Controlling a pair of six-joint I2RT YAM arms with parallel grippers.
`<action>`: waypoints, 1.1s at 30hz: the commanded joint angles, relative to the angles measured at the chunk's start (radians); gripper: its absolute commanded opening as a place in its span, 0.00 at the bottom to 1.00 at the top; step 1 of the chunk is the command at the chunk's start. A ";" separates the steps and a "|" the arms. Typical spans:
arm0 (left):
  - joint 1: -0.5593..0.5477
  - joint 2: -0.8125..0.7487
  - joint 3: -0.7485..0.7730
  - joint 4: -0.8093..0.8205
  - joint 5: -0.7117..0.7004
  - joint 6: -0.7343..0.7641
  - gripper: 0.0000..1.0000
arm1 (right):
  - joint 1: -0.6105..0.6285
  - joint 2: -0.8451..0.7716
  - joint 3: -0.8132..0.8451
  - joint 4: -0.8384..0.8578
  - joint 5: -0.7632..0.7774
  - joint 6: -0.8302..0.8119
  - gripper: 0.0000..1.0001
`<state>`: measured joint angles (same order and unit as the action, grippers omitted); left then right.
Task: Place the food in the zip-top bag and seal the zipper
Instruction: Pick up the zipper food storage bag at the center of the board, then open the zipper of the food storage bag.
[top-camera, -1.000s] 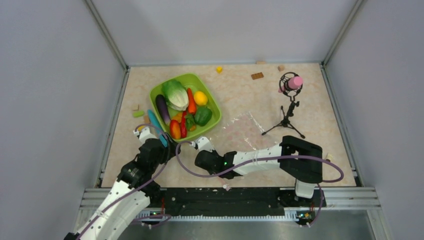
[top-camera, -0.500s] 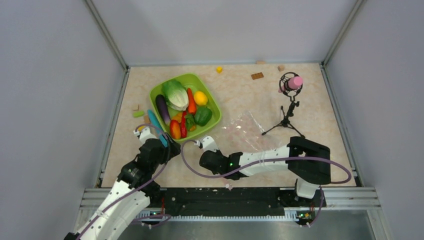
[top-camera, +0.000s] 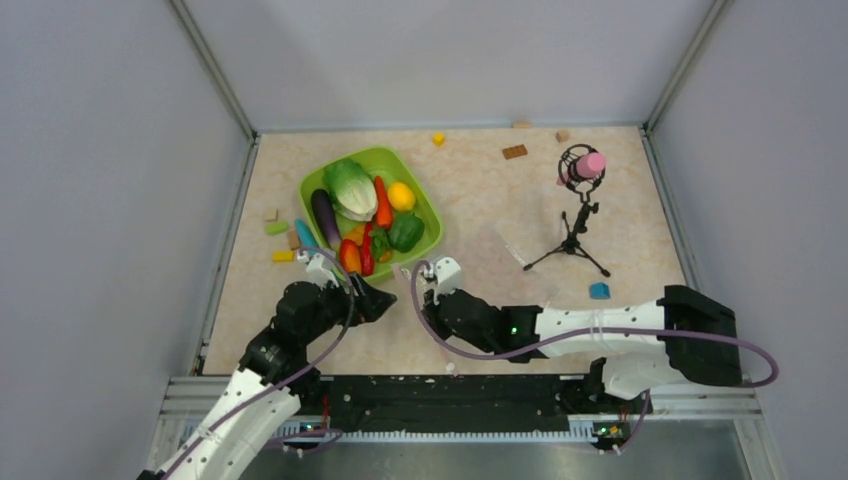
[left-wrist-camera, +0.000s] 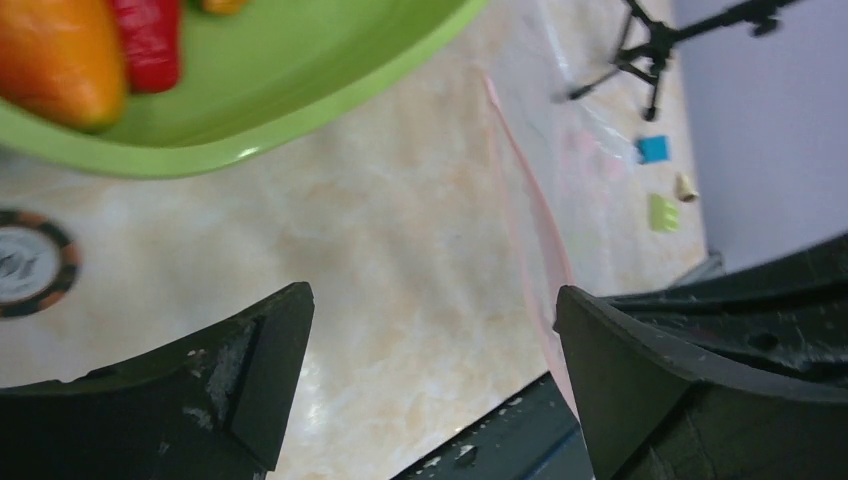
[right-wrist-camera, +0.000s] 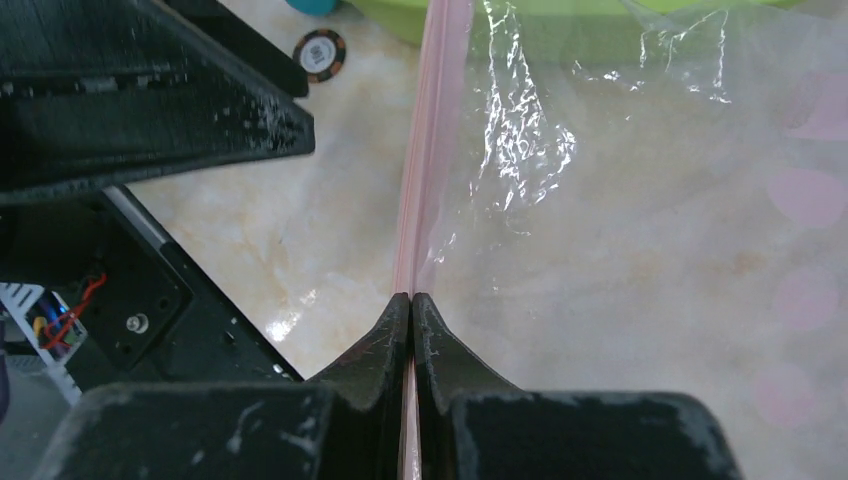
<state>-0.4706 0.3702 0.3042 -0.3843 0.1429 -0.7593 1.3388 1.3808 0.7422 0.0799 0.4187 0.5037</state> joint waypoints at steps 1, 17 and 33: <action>-0.003 -0.027 -0.067 0.280 0.248 -0.018 0.96 | -0.010 -0.064 -0.022 0.097 0.007 0.024 0.00; -0.002 0.038 -0.130 0.399 0.241 -0.093 0.80 | -0.035 -0.118 -0.049 0.285 -0.258 -0.027 0.00; -0.003 -0.026 0.066 0.101 0.072 -0.064 0.00 | -0.035 -0.102 0.121 0.035 0.041 -0.129 0.00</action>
<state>-0.4713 0.2817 0.2470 -0.2680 0.2619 -0.8436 1.3125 1.3052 0.7563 0.2394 0.2752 0.4324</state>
